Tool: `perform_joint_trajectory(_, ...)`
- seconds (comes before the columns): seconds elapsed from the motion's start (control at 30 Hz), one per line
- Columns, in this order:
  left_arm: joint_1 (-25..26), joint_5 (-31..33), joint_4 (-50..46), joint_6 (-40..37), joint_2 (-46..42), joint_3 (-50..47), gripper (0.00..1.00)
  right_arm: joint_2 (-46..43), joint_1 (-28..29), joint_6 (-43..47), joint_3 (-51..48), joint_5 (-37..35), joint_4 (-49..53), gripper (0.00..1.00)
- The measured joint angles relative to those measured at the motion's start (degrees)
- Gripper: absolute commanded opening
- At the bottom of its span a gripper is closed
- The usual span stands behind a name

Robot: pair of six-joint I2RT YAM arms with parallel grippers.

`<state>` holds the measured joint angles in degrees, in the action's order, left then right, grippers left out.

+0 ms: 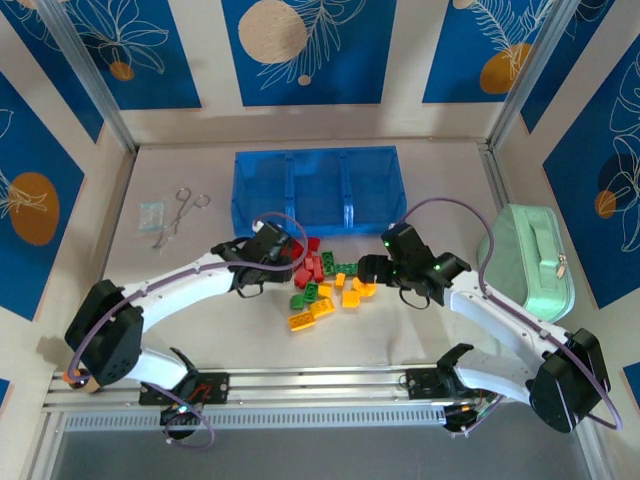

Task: Sort the legos into containers by color
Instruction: Pick up the lego from the center of the table, then place the lego in the container.

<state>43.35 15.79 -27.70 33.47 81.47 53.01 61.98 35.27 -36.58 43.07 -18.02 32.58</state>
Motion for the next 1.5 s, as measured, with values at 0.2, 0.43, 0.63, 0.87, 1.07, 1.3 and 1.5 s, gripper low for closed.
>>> perform_joint_trajectory(0.2,-1.3,0.4,-1.5,-2.6,0.6,5.9,0.55,0.0,0.3,-1.2,-1.1,0.0,0.1,0.84)
perform_joint_trajectory(0.43,-3.8,0.4,-2.2,-6.1,4.6,14.0,0.54,0.0,0.3,-2.0,-2.0,0.0,0.0,0.84)
perform_joint_trajectory(0.63,-7.5,-0.9,-2.4,-8.2,8.4,19.1,0.53,0.0,0.4,-2.5,-2.6,0.0,0.1,0.84)
perform_joint_trajectory(0.87,-10.3,-2.7,-3.3,-9.8,14.1,26.5,0.51,0.0,0.4,-2.6,-2.7,0.0,0.1,0.84)
perform_joint_trajectory(1.07,-10.1,-5.1,-4.6,-10.3,22.7,38.4,0.51,0.0,0.5,-2.8,-2.7,0.1,0.1,0.84)
perform_joint_trajectory(1.3,-8.7,-7.8,-6.1,-11.1,34.4,52.0,0.51,0.0,0.9,-2.9,-2.7,0.2,0.3,0.84)
perform_joint_trajectory(1.5,-8.1,-8.5,-8.7,-11.5,42.3,59.1,0.59,-0.3,1.3,-2.9,-2.7,0.2,1.5,0.84)
